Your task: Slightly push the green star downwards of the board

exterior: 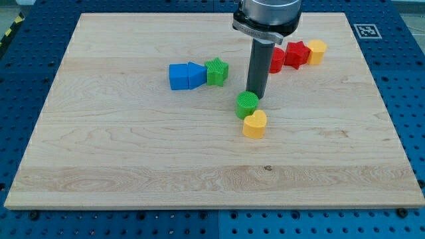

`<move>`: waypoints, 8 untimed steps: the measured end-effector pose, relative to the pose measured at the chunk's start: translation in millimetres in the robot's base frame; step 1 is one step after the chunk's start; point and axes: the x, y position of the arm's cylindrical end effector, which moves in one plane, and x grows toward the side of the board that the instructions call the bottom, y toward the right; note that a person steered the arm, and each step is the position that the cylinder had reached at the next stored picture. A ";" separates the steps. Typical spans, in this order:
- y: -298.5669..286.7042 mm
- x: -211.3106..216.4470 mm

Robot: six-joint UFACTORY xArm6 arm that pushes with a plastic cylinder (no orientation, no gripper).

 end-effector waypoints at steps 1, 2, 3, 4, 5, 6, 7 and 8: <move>-0.1 -14.8; -12.5 -48.4; -17.6 -54.0; -17.8 -55.8; -17.8 -56.8; -20.5 -76.3; -21.0 -85.1; -31.3 -85.1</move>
